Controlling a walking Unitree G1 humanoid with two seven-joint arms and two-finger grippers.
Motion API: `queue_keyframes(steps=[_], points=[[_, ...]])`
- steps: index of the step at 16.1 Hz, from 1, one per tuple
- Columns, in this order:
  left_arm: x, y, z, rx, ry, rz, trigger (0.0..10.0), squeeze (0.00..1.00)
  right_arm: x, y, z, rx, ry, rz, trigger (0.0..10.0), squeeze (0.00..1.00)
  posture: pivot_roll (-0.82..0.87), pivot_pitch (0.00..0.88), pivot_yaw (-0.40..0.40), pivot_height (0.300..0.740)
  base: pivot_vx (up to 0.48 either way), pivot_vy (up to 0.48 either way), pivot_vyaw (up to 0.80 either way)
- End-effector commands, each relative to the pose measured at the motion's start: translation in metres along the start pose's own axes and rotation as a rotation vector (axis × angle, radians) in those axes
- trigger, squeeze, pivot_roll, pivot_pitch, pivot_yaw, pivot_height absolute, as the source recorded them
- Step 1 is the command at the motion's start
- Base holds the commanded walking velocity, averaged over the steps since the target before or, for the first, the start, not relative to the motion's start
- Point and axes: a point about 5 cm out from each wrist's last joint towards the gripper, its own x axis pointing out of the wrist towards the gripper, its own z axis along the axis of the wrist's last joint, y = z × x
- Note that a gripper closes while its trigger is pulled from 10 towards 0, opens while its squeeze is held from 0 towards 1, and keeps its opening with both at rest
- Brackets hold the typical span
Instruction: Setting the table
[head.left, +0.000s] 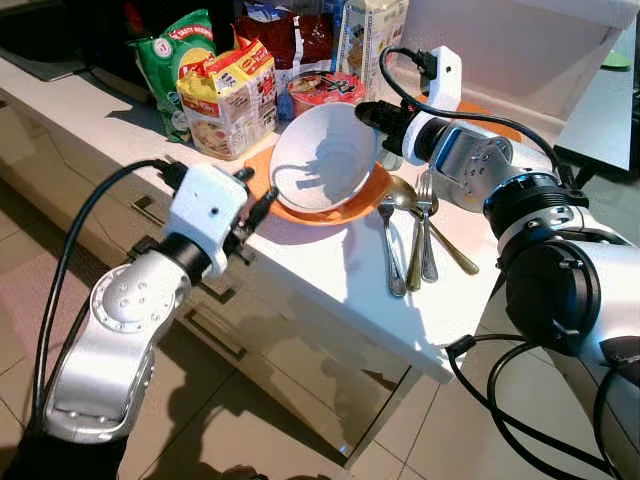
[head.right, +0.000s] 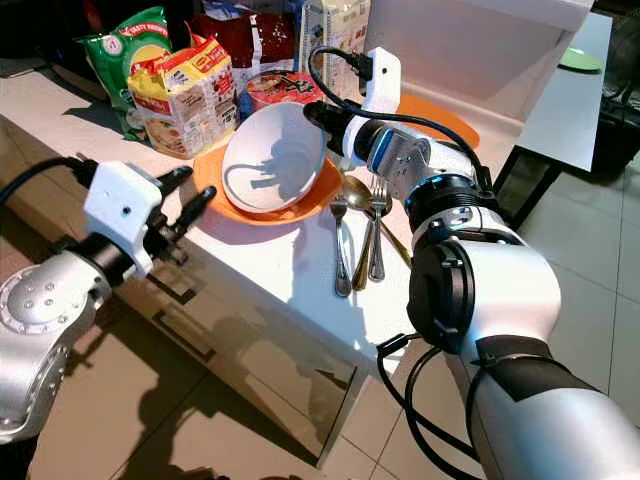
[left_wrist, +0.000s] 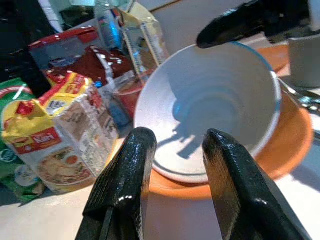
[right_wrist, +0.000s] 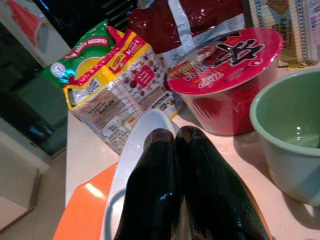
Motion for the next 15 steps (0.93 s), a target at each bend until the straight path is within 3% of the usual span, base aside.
queue_keyframes(steps=[1,3,5,8,9,10,15], points=[[0.002,0.003,0.002,0.007,-0.012,0.024,10.0,0.0,-0.003,0.011,0.031,-0.018,-0.102,0.054,0.0,0.0,0.15,0.0,-0.051,0.74,0.0,0.0,0.0],[0.005,0.006,0.002,-0.017,-0.022,0.06,10.0,0.0,-0.003,0.012,0.032,-0.019,-0.104,0.064,0.0,0.0,0.15,0.0,-0.048,0.74,0.0,0.0,0.0],[0.01,0.011,0.009,-0.106,-0.064,0.108,10.0,0.0,-0.003,0.013,0.033,-0.022,-0.103,0.071,0.0,0.0,0.15,0.0,-0.049,0.74,0.0,0.0,0.0],[0.01,0.008,0.007,-0.106,-0.06,0.102,10.0,0.0,-0.003,0.0,0.01,-0.091,-0.005,0.001,0.0,0.0,0.14,0.0,-0.049,0.74,0.0,0.0,0.0],[0.01,0.007,0.006,-0.106,-0.059,0.098,10.0,0.0,-0.004,-0.004,0.007,-0.087,0.003,-0.026,5.4,0.0,0.14,0.0,-0.05,0.74,0.0,0.0,0.0],[0.011,0.007,0.006,-0.107,-0.059,0.096,10.0,0.0,-0.004,-0.006,0.006,-0.097,0.007,-0.049,9.8,0.0,0.14,0.0,-0.051,0.74,0.0,0.0,0.0],[0.011,0.005,0.006,-0.107,-0.058,0.085,10.0,0.0,-0.011,-0.018,0.011,-0.138,-0.01,-0.148,10.0,0.0,0.14,0.0,-0.051,0.74,0.0,0.0,0.0]])
